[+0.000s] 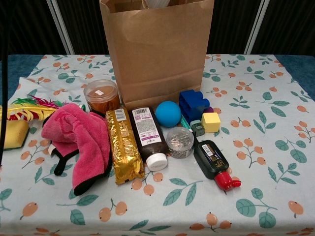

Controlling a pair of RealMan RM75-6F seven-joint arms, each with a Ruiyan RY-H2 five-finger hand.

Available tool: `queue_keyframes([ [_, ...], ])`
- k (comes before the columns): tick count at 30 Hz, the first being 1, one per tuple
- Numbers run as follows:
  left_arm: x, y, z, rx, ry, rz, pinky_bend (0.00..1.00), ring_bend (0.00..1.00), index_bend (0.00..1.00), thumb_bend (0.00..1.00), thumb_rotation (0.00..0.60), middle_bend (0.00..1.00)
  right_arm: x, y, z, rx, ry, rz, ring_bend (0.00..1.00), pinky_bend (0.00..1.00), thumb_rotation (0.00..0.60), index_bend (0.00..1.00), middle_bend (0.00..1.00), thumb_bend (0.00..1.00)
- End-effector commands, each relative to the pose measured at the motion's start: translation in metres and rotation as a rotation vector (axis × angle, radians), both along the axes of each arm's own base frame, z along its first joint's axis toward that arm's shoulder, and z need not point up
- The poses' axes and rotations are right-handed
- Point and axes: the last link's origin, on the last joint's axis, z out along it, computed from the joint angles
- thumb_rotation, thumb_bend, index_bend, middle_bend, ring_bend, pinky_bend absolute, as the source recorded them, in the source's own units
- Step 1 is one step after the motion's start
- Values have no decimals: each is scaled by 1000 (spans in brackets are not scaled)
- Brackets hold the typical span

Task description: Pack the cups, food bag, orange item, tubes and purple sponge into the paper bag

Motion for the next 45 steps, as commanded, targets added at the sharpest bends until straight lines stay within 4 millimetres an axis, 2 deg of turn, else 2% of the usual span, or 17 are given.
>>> queue_keyframes([
  [1, -1, 1, -5, -9, 2, -6, 450, 506, 504, 189, 600, 555, -1, -1, 0, 2, -3, -1, 72, 20, 600, 100, 262, 86],
  [4, -2, 3, -6, -29, -8, -6, 410, 375, 323, 166, 600, 396, -1, -2, 0, 5, -3, -5, 73, 20, 600, 100, 262, 87],
  [7, -3, 4, -4, -34, -30, 1, 376, 314, 260, 158, 600, 333, -2, -3, 0, 6, -4, -7, 73, 20, 600, 100, 262, 86],
  [13, -4, 6, 3, -5, -49, -1, 361, 302, 245, 156, 600, 323, -2, -3, -1, 9, -5, -8, 73, 20, 600, 100, 262, 86],
  [18, -13, 8, 19, 64, -21, 3, 346, 297, 244, 157, 600, 323, -1, -2, 0, 7, -10, -3, 73, 20, 600, 100, 262, 86],
  [22, -39, 12, 47, 201, 69, 18, 327, 289, 254, 157, 600, 315, 1, 0, -1, 10, -15, 5, 73, 19, 600, 99, 263, 83],
  [27, -97, 2, 85, 331, 154, 100, 305, 289, 258, 158, 600, 314, 1, 2, -4, 16, -17, 7, 72, 19, 600, 100, 263, 82],
  [31, -150, -31, 101, 314, 304, 197, 264, 278, 291, 150, 600, 303, 0, 5, -8, 23, -14, 5, 73, 19, 600, 99, 263, 81],
  [35, -207, -84, 104, 261, 525, 271, 244, 233, 292, 101, 600, 285, -5, 12, -17, 59, 8, -1, 67, 18, 600, 100, 255, 63],
  [37, -228, -112, 100, 195, 563, 319, 229, 198, 288, 73, 600, 276, -7, 16, -22, 80, 22, -3, 53, 9, 600, 100, 241, 54],
  [41, -254, -156, 91, 102, 611, 376, 211, 165, 271, 52, 600, 268, -12, 24, -27, 50, 88, 6, 36, 0, 600, 100, 224, 47],
  [45, -270, -185, 87, 95, 627, 397, 209, 162, 262, 47, 600, 261, -18, 33, -31, -3, 175, -2, 13, 0, 600, 102, 202, 45],
])
